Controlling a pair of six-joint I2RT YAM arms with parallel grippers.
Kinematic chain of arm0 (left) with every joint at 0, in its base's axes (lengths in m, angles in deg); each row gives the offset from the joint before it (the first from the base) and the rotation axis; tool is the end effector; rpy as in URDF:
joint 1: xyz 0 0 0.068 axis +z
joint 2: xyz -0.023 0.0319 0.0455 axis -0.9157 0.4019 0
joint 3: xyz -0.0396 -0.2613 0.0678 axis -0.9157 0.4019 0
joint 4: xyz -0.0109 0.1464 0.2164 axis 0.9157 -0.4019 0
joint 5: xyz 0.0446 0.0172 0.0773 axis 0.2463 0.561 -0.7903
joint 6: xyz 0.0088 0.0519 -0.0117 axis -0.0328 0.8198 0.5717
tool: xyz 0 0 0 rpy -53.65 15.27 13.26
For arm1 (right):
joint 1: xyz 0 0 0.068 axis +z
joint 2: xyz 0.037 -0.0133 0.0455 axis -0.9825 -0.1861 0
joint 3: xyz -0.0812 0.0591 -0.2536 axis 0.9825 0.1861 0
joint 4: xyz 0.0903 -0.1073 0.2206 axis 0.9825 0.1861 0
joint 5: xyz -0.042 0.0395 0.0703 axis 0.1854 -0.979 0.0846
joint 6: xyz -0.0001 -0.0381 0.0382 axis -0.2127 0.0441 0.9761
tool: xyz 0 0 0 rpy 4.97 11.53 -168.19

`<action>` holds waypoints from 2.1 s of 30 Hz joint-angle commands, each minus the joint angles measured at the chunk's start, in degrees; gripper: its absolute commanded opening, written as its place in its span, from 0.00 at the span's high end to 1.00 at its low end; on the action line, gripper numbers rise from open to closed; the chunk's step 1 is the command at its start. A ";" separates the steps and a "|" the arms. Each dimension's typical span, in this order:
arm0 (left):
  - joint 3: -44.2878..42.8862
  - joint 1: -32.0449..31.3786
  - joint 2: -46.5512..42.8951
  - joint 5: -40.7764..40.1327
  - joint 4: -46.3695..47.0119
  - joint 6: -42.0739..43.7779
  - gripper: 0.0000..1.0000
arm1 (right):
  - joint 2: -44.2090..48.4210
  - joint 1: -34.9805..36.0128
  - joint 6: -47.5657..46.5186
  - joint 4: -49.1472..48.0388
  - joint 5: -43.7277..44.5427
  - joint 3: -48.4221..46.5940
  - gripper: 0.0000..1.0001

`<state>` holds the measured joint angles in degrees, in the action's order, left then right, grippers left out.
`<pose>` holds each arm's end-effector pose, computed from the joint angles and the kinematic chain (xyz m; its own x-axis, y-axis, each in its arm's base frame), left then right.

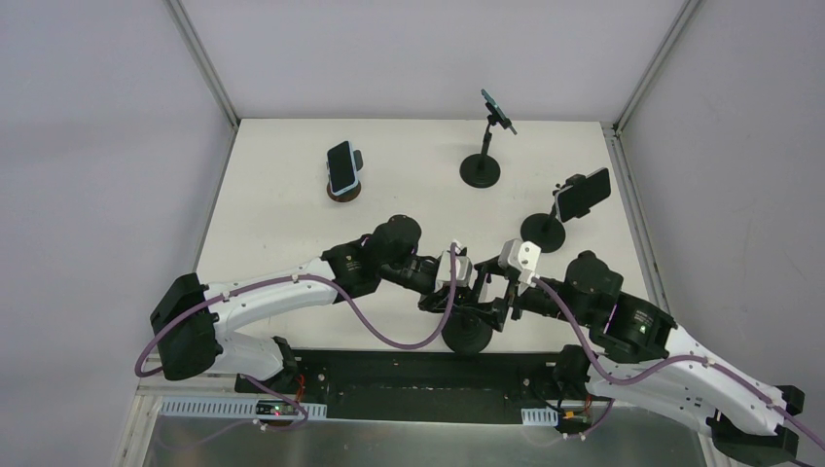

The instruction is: Remove the phone from the phone stand

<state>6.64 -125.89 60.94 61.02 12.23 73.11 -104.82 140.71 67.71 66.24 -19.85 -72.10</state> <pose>0.1329 -0.2714 0.3015 0.1447 0.2064 -0.9677 0.9722 -0.2114 0.1003 0.0551 0.1118 0.3608 0.3226 -0.1894 -0.9274 -0.8812 0.2977 -0.3673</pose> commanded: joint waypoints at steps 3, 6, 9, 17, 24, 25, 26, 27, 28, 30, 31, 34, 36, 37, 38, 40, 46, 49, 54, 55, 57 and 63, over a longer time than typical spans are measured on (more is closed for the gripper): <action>1.95 0.84 2.29 -6.40 -10.86 1.39 1.00 | 2.29 0.45 0.89 -19.12 -2.37 -8.15 1.00; 1.86 0.88 2.15 -6.90 -11.16 1.56 1.00 | 3.10 0.49 1.95 -19.58 -2.00 -6.25 1.00; 1.53 0.88 1.66 -8.70 -11.70 1.25 1.00 | 4.02 0.49 2.52 -16.69 -1.37 -4.92 1.00; 1.21 0.95 -0.99 -16.63 -12.84 0.68 1.00 | 4.84 0.50 9.19 -2.93 -0.05 -5.91 0.20; -0.28 0.97 -0.67 -19.20 -14.88 0.21 1.00 | 2.69 0.52 16.96 6.03 1.90 -10.29 0.01; -0.33 0.97 -0.71 -19.75 -14.98 0.06 1.00 | 2.52 0.46 17.99 6.83 2.29 -10.72 0.00; -0.38 0.96 -0.81 -20.40 -15.02 -0.22 1.00 | 2.31 0.48 19.10 7.64 2.95 -11.13 0.01; -0.38 0.96 -0.96 -21.33 -15.03 -0.54 1.00 | 2.13 0.45 20.42 8.52 4.02 -11.60 0.01; -0.42 0.95 -1.09 -22.29 -15.06 -0.81 1.00 | 1.95 0.47 22.55 9.36 5.86 -12.12 0.01; -0.47 0.95 -1.61 -24.29 -15.07 -1.61 1.00 | 1.32 0.49 28.16 11.66 12.77 -13.47 0.01; -0.44 0.96 -1.89 -25.64 -15.04 -2.03 1.00 | 0.79 0.53 31.07 13.58 16.97 -14.42 0.01; -0.71 0.99 -2.17 -28.34 -15.04 -3.54 1.00 | -3.29 0.49 39.75 23.00 23.34 -19.52 0.01; -1.01 1.00 -2.22 -30.02 -15.04 -4.77 1.00 | -6.56 0.46 44.32 28.89 25.82 -22.93 0.01; -1.32 1.02 -2.08 -30.86 -15.01 -5.43 1.00 | -7.98 0.46 46.12 31.01 26.25 -24.14 0.01; -1.52 0.98 -1.95 -31.71 -15.07 -6.06 1.00 | -9.21 0.51 47.90 32.40 26.51 -24.97 0.01; -2.05 0.97 -1.90 -32.64 -15.08 -7.07 1.00 | -11.07 0.49 51.24 33.78 26.85 -25.66 0.01; -2.54 0.97 -2.14 -31.20 -15.04 -8.13 1.00 | -15.64 0.46 55.85 30.67 25.69 -23.71 0.01; -2.71 0.97 -2.09 -29.71 -15.08 -8.21 1.00 | -16.61 0.45 54.75 26.13 24.80 -21.31 0.09; -3.02 0.90 -1.65 -26.90 -15.05 -8.16 1.00 | -17.41 0.37 52.08 20.08 26.38 -17.93 0.32; -3.05 1.01 -1.63 -26.44 -15.08 -8.16 1.00 | -17.63 0.36 51.53 19.33 27.02 -17.57 0.37; -3.12 0.90 -1.56 -25.10 -15.00 -8.17 1.00 | -17.87 0.36 50.43 17.86 28.00 -16.80 0.41; -3.41 0.96 -1.09 -22.15 -14.99 -8.00 1.00 | -19.22 0.40 48.46 13.55 28.80 -15.08 0.45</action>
<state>4.69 -125.13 58.99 36.62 0.99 64.22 -123.00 140.99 118.29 85.54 6.70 -87.91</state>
